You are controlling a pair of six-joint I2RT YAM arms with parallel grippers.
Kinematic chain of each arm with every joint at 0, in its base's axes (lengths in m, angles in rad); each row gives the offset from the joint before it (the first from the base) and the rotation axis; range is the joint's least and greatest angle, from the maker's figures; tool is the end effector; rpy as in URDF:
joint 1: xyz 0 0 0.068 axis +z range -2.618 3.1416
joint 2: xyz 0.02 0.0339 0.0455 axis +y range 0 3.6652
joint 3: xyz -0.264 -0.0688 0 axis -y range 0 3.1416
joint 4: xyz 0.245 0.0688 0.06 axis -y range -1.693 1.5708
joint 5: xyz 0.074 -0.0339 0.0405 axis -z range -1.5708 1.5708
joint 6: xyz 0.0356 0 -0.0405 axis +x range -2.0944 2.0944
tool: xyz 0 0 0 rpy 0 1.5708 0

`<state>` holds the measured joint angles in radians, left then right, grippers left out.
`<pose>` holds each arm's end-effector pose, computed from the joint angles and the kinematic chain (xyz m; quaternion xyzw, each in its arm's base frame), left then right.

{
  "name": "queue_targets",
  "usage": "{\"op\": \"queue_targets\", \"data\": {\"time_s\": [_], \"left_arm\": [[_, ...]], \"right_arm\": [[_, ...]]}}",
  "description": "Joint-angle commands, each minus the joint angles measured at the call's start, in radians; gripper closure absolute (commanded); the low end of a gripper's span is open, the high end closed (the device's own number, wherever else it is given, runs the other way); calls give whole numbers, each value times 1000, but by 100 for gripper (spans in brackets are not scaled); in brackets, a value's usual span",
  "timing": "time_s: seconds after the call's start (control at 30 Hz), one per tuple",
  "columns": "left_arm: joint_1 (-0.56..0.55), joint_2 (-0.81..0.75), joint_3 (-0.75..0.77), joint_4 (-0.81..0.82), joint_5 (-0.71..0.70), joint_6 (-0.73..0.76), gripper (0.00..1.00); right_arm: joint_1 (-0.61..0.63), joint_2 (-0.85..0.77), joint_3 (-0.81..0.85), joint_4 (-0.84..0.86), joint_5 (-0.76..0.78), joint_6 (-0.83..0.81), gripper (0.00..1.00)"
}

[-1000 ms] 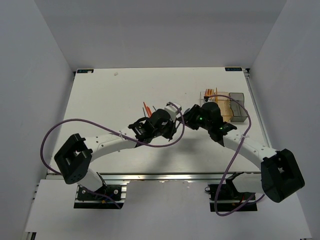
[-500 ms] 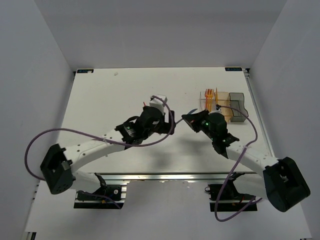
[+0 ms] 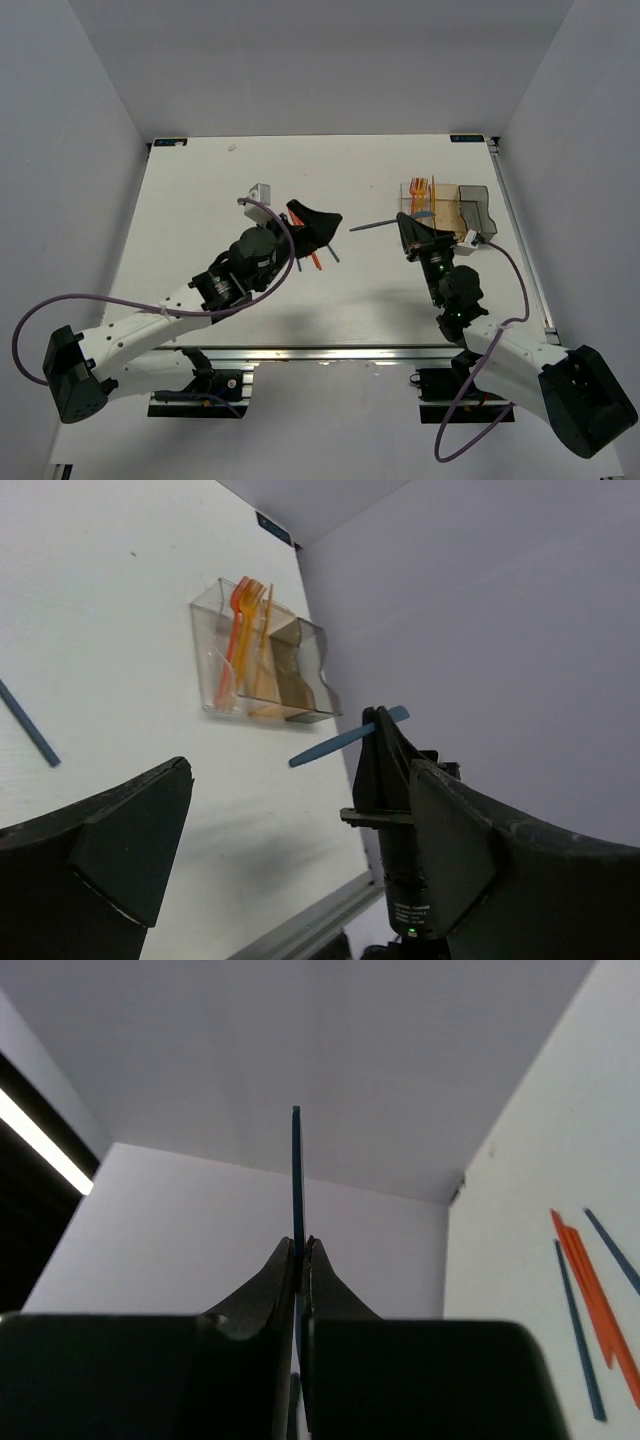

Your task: Sort the eating utensils into containers

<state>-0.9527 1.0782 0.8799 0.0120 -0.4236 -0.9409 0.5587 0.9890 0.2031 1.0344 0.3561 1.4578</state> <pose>0.1578 -0.1967 0.3370 -0.1297 0.7534 -0.4119 0.4959 0.1716 0.0926 0.2295 0.3885 0.4835 0.5991 0.5063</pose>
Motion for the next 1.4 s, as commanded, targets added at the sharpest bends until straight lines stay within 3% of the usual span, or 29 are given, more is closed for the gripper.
{"op": "queue_targets", "data": {"time_s": [0.0,0.27,0.4,0.53,0.73,0.9,1.03,1.23,1.37], "left_arm": [[-3,-72,-108,217,28,-154,2],[-1,14,-150,547,101,-320,2],[-4,136,-174,843,141,-415,2],[-30,218,-151,930,134,-444,2],[-69,160,-148,801,-4,-335,2],[-72,187,-136,790,-3,-354,2],[-72,259,-131,887,38,-397,2],[-72,311,-93,887,62,-418,2],[-80,302,-110,869,40,-430,2]], "right_arm": [[4,-55,-22,220,109,-59,100],[10,-41,30,525,-2,-442,100],[20,-35,65,574,-31,-571,100],[21,-18,67,688,21,-622,100],[21,-102,116,544,38,-703,100],[21,-75,107,660,49,-696,100],[21,2,130,808,-38,-657,100],[23,-26,162,802,-97,-695,100],[23,-73,188,710,-98,-770,100]]}}
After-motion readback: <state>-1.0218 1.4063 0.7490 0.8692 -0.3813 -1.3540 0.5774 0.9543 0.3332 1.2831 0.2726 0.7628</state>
